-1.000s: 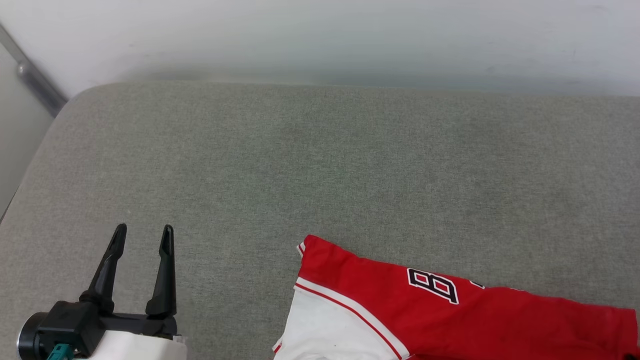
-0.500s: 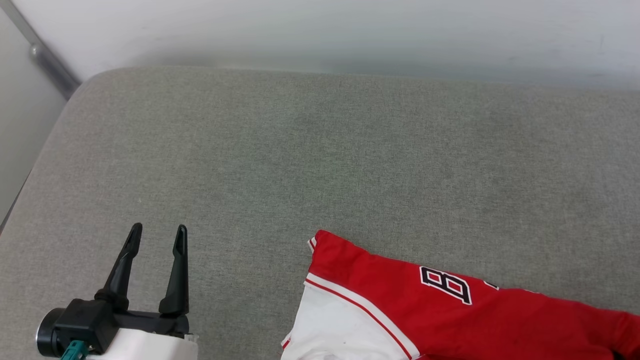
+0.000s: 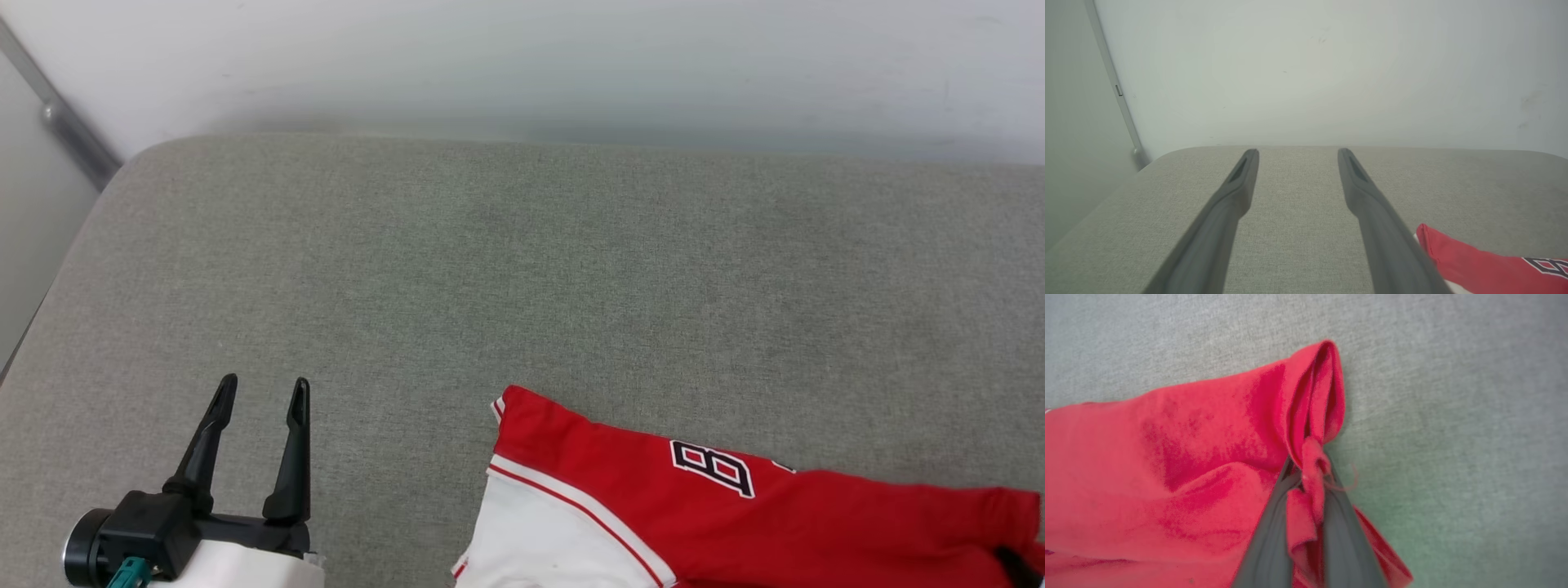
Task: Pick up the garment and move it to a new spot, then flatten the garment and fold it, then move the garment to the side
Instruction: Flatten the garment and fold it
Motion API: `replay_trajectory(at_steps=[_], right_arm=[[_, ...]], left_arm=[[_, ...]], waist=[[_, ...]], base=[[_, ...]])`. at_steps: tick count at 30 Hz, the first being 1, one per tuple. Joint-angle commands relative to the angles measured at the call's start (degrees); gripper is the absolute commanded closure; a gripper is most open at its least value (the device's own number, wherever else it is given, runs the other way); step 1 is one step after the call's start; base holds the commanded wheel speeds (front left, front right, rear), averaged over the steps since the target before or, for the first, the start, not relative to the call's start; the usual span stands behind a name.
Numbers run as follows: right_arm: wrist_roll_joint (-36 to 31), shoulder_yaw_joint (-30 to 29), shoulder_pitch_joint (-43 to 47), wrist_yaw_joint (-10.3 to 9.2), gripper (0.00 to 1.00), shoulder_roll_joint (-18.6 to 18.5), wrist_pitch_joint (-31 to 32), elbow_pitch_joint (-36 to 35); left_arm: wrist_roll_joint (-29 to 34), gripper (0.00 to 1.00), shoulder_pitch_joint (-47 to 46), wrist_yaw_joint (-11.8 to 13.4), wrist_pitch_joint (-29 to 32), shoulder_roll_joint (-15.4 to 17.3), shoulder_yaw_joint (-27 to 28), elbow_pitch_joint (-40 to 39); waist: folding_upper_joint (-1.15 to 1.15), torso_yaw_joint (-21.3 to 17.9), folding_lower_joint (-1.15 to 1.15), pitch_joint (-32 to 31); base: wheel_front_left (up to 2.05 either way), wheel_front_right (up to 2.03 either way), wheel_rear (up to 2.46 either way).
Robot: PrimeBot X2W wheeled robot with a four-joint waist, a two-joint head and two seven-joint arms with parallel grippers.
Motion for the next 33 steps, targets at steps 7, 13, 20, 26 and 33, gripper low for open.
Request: replay_trajectory(at_steps=[7, 13, 20, 26, 33], right_arm=[[-4.1, -4.7, -2.4, -0.11, 1.00, -1.9, -1.1, 2.3], [-3.3, -3.5, -0.7, -0.09, 1.00, -0.7, 1.5, -3.0], [-1.1, 0.3, 3.0, -0.09, 1.00, 1.3, 8.4, -16.3], [0.0, 1.5, 4.8, -0.08, 1.00, 8.2, 15.3, -28.3], [0.1, 6.8, 4.7, -0.09, 1.00, 18.4, 21.6, -35.4]], left_arm=[[0.0, 0.00, 0.9, -0.2, -0.1, 0.4, -0.4, 0.3], [-0.4, 0.00, 2.0, -0.2, -0.1, 0.6, -0.4, 0.6], [-0.6, 0.00, 2.9, -0.2, -0.1, 0.7, -1.1, 1.0], [-0.6, 0.00, 2.8, -0.2, -0.1, 0.1, -1.2, 0.9], [-0.6, 0.00, 2.5, -0.2, -0.1, -0.4, -1.1, 0.7]], waist=[[0.00, -0.3, 0.00, -0.9], [0.00, -0.7, 0.00, -2.4], [0.00, -1.1, 0.00, -4.0], [0.00, -0.9, 0.00, -4.4], [0.00, 0.5, 0.00, -4.2]], base=[[0.00, 0.00, 0.00], [0.00, 0.00, 0.00], [0.00, 0.00, 0.00], [0.00, 0.00, 0.00], [0.00, 0.00, 0.00]])
